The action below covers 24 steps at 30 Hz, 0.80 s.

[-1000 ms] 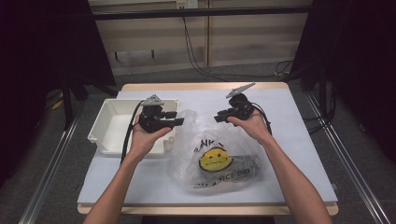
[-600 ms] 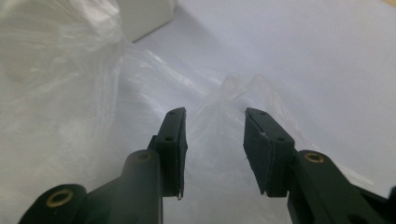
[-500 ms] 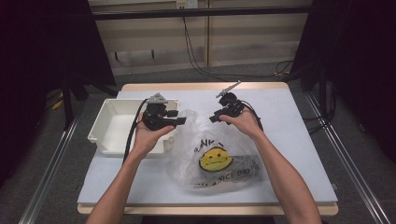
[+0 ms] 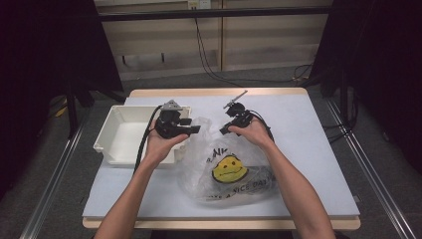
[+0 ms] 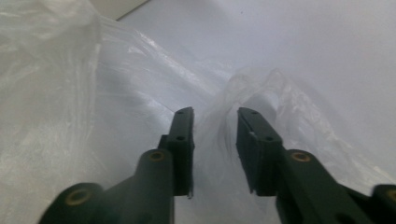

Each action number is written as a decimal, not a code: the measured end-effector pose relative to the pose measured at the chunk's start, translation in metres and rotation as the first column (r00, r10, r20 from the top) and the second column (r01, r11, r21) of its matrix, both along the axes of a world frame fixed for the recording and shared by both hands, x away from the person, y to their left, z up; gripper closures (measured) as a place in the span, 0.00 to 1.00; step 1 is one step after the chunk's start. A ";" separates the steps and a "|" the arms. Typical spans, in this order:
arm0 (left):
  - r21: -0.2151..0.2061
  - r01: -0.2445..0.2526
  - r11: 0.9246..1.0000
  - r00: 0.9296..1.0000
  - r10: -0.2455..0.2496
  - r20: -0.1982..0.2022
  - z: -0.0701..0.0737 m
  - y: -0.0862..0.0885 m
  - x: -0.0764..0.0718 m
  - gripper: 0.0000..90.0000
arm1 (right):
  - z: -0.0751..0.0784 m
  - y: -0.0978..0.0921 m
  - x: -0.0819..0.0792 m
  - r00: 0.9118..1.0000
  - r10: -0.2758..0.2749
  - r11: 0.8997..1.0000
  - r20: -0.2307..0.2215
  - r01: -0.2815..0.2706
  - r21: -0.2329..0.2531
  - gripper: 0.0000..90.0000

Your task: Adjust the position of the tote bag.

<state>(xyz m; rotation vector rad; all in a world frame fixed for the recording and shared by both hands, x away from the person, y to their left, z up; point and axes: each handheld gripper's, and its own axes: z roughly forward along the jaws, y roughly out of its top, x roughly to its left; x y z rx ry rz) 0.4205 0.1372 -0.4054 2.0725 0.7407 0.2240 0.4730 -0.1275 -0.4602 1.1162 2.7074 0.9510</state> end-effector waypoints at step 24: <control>-0.027 0.020 0.999 1.000 -0.020 -0.003 0.002 0.007 0.000 0.98 | 0.032 -0.031 -0.018 0.995 -0.036 0.984 0.092 0.019 0.177 1.00</control>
